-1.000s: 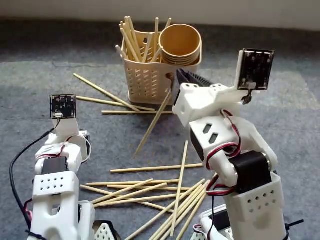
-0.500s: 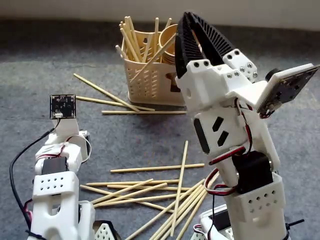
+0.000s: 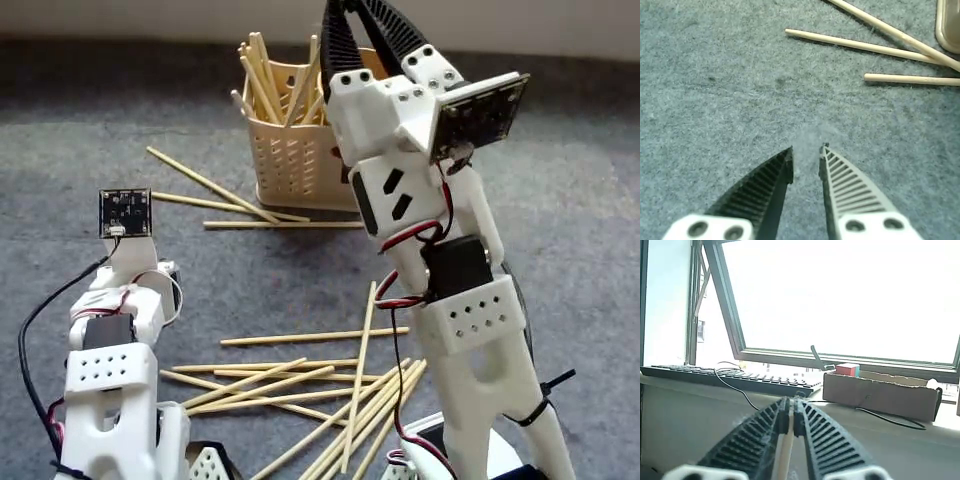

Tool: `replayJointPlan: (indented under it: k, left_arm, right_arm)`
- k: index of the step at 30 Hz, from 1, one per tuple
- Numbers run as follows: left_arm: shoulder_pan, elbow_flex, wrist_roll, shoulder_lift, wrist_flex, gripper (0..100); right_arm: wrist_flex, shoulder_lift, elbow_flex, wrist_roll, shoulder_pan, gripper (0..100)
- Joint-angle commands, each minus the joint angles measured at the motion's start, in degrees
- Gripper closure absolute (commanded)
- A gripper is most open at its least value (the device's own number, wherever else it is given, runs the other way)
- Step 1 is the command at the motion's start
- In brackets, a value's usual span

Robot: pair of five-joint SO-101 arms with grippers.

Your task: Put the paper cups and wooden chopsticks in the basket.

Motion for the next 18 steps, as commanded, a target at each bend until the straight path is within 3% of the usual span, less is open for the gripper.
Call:
replayJointPlan:
  k: [1, 18]
  left_arm:
    - [-0.75, -0.31, -0.26, -0.92, -0.97, 89]
    - [-0.75, -0.31, -0.26, -0.92, -0.97, 89]
  right_arm:
    - [-2.24, 0.13, -2.33, 0.88, -0.31, 99.3]
    - [-2.24, 1.36, -1.45, 0.53, 1.54, 99.3]
